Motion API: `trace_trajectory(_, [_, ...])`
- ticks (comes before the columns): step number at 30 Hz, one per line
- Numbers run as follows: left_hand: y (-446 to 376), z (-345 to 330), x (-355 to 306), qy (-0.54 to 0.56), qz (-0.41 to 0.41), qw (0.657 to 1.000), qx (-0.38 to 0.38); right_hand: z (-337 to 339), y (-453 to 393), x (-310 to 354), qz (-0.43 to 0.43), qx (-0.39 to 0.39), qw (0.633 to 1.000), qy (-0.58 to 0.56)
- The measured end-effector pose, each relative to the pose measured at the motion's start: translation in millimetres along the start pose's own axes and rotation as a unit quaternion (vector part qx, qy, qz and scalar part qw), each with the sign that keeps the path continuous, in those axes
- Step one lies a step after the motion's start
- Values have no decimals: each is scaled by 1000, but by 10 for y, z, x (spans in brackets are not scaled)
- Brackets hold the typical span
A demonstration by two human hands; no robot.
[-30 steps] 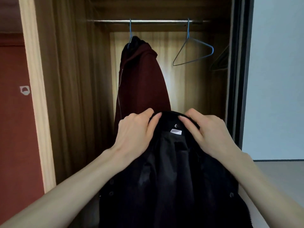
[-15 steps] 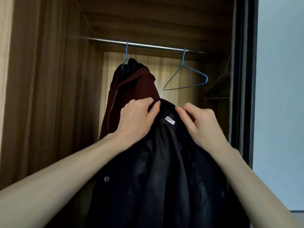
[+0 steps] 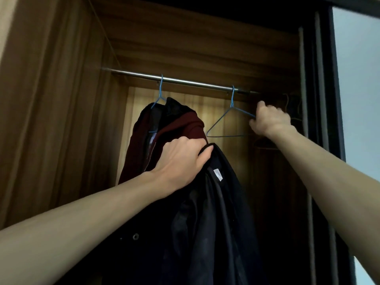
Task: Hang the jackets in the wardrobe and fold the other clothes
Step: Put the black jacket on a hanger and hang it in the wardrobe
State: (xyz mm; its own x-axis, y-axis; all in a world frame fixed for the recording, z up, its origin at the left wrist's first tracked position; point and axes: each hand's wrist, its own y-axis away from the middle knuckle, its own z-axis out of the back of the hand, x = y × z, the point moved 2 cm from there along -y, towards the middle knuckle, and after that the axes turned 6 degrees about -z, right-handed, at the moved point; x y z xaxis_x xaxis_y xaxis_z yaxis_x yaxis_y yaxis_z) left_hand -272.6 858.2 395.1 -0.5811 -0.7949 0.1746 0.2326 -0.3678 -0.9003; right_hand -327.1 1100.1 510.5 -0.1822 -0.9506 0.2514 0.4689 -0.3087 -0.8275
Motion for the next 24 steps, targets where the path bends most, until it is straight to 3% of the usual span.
trace_trajectory(3, [3, 11, 21, -12, -2, 1000, 12, -110, -76, 6, -45, 91, 988, -117])
trace_trajectory(5, [18, 31, 27, -20, -4, 1000, 13, -202, -87, 41, -33, 96, 979, -174])
trace_trajectory(11, [91, 111, 59, -19, 6, 1000, 1, -312, -26, 98, -22, -11, 958, -284])
trace_trajectory(18, [227, 235, 45, -50, 6, 999, 5, -306, 68, 142, -13, -51, 935, -350])
trace_trajectory(22, [319, 276, 100, -49, 11, 999, -5, -370, 413, 116, -31, -113, 891, -439])
trace_trajectory(24, [345, 311, 97, -55, 9, 998, -2, -473, 601, 97, -53, -89, 877, -470])
